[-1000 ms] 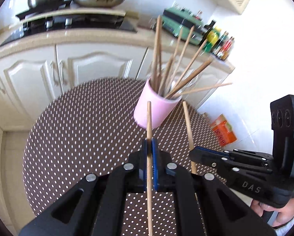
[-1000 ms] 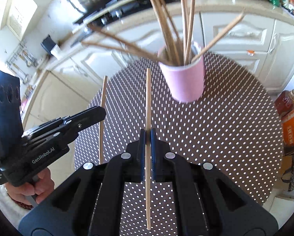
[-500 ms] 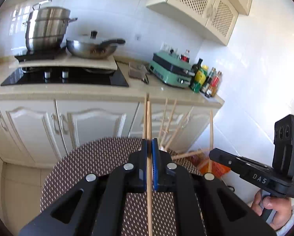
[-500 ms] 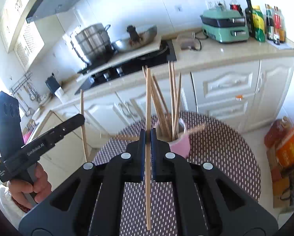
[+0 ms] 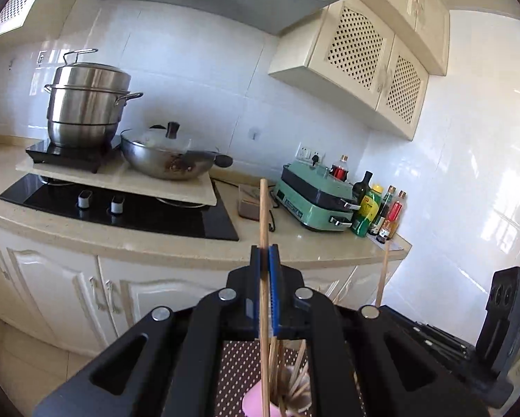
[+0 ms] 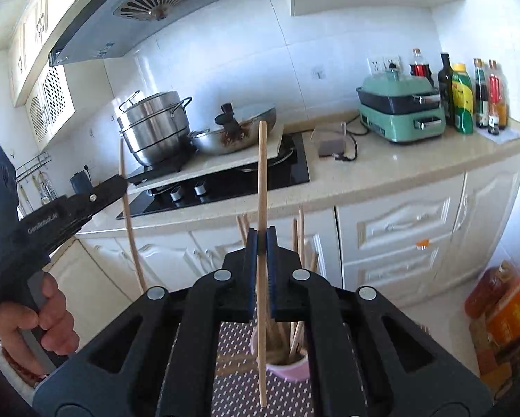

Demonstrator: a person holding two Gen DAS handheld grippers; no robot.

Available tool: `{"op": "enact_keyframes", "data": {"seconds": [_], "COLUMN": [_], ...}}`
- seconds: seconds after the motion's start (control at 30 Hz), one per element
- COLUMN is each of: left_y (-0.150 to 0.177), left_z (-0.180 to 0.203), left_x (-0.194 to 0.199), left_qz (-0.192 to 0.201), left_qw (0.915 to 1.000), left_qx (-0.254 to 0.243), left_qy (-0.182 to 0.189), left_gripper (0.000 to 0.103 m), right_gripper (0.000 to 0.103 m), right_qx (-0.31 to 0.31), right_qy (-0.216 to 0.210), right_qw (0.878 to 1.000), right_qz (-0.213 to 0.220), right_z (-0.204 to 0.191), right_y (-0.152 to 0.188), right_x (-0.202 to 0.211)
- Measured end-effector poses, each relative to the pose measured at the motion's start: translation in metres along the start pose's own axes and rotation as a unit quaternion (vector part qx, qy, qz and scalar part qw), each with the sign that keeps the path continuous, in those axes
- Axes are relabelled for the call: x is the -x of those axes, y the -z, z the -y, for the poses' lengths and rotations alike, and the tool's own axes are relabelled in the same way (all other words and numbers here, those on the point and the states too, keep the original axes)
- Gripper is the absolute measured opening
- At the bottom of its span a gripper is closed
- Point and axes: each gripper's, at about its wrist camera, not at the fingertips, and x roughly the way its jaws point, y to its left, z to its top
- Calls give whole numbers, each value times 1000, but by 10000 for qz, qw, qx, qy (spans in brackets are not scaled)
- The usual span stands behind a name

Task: Organize utensils
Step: 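Raise the left tool's chopstick over the pink cup while the right tool carries its chopstick there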

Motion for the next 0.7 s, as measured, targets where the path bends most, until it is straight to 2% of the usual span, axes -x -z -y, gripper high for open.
{"op": "enact_keyframes", "data": {"seconds": [0.37, 0.7], "left_y": [11, 27], "left_z": [3, -4], "left_x": [-53, -88], "left_qz": [109, -15], "left_qw": [9995, 9985], "left_qx": [-41, 6], "left_qy": [284, 542], "left_gripper": [5, 5], "right_gripper": [5, 5], "right_qx": [112, 83], "right_qy": [-21, -40], "right_qw": [9997, 9994], "right_qz": [235, 332], "right_z": [14, 19], "right_y": [5, 11], "right_x": [-27, -34]}}
